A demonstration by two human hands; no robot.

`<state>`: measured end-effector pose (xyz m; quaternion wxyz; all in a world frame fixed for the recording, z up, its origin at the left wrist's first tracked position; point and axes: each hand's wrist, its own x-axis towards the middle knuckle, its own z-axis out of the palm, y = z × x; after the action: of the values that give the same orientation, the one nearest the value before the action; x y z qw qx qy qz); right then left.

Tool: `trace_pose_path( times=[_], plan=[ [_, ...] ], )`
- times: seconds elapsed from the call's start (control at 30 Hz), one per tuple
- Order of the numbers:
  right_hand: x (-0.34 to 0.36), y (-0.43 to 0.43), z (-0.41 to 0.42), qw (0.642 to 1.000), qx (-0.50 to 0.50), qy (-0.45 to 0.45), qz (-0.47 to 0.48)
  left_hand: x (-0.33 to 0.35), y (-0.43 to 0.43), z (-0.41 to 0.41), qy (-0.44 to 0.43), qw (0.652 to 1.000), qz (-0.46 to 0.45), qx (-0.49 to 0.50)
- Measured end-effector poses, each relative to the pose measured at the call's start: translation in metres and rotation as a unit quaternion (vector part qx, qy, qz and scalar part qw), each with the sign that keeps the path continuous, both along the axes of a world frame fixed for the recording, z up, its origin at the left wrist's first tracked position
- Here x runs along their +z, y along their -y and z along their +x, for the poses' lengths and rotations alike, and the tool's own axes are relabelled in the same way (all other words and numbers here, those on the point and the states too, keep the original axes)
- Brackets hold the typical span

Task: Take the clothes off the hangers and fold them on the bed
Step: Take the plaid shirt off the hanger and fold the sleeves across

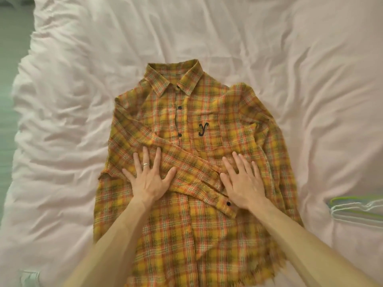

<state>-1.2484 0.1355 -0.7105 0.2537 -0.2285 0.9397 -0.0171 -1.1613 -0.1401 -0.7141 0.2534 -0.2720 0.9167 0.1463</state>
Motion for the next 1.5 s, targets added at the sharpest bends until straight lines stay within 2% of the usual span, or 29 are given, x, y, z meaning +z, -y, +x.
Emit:
trace_pose_path(
  times=[0.13,0.2,0.23,0.27,0.3,0.33,0.37,0.43,0.47,0.5,0.57,0.63,0.67,0.73,0.87,0.93,1.0,1.07,1.13,1.23,1.3,1.4,1.5],
  plan=[
    [0.019,-0.043,-0.027,0.976,-0.063,-0.104,-0.178,0.000,-0.053,-0.018,-0.073,0.997,-0.003,-0.025],
    [0.020,-0.077,-0.043,0.947,-0.147,-0.168,-0.231,-0.002,-0.101,-0.026,-0.090,0.995,0.022,-0.022],
    [0.019,-0.098,-0.054,0.935,-0.201,-0.166,-0.240,-0.001,-0.133,-0.030,-0.096,0.995,0.038,-0.011],
    [0.021,-0.114,-0.064,0.928,-0.257,-0.128,-0.238,0.000,-0.161,-0.032,-0.101,0.993,0.056,0.000],
    [0.016,-0.130,-0.074,0.923,-0.308,-0.044,-0.227,0.003,-0.189,-0.036,-0.105,0.992,0.073,0.008],
    [0.016,-0.143,-0.082,0.912,-0.344,0.070,-0.212,0.007,-0.217,-0.042,-0.105,0.991,0.084,0.007],
    [0.015,-0.154,-0.086,0.883,-0.371,0.201,-0.207,0.011,-0.241,-0.047,-0.102,0.991,0.091,0.000],
    [0.011,-0.173,-0.083,0.818,-0.367,0.398,-0.194,0.018,-0.280,-0.059,-0.080,0.991,0.103,-0.006],
    [0.013,-0.177,-0.080,0.811,-0.336,0.444,-0.180,0.020,-0.292,-0.064,-0.061,0.991,0.117,0.009],
    [0.015,-0.181,-0.077,0.820,-0.307,0.451,-0.174,0.020,-0.300,-0.066,-0.044,0.990,0.129,0.033],
    [0.020,-0.195,-0.083,0.857,-0.294,0.375,-0.196,0.022,-0.311,-0.069,-0.014,0.988,0.139,0.071],
    [0.031,-0.215,-0.101,0.913,-0.276,0.225,-0.198,0.023,-0.310,-0.068,0.010,0.985,0.148,0.090],
    [0.041,-0.226,-0.113,0.916,-0.301,0.153,-0.216,0.024,-0.309,-0.067,0.019,0.984,0.150,0.096],
    [0.064,-0.257,-0.140,0.889,-0.368,0.086,-0.257,0.024,-0.309,-0.069,0.043,0.985,0.142,0.092],
    [0.101,-0.302,-0.182,0.914,-0.349,0.021,-0.208,0.023,-0.315,-0.076,0.090,0.988,0.103,0.075],
    [0.116,-0.317,-0.194,0.905,-0.368,-0.030,-0.210,0.026,-0.323,-0.087,0.098,0.990,0.074,0.076],
    [0.127,-0.319,-0.197,0.889,-0.391,-0.047,-0.234,0.032,-0.329,-0.099,0.064,0.993,0.044,0.093],
    [0.133,-0.314,-0.194,0.874,-0.405,-0.010,-0.269,0.044,-0.342,-0.114,-0.050,0.992,0.030,0.110],
    [0.131,-0.302,-0.187,0.835,-0.427,0.097,-0.333,0.063,-0.354,-0.130,-0.162,0.968,0.106,0.158],
    [0.126,-0.276,-0.178,0.750,-0.453,0.278,-0.394,0.101,-0.365,-0.145,-0.192,0.902,0.322,0.216],
    [0.128,-0.254,-0.174,0.707,-0.462,0.345,-0.410,0.120,-0.366,-0.143,-0.195,0.884,0.388,0.173],
    [0.134,-0.228,-0.170,0.676,-0.449,0.392,-0.434,0.136,-0.372,-0.141,-0.201,0.896,0.384,0.095],
    [0.140,-0.209,-0.170,0.654,-0.437,0.415,-0.458,0.138,-0.365,-0.149,-0.227,0.939,0.254,0.038]
  ],
)
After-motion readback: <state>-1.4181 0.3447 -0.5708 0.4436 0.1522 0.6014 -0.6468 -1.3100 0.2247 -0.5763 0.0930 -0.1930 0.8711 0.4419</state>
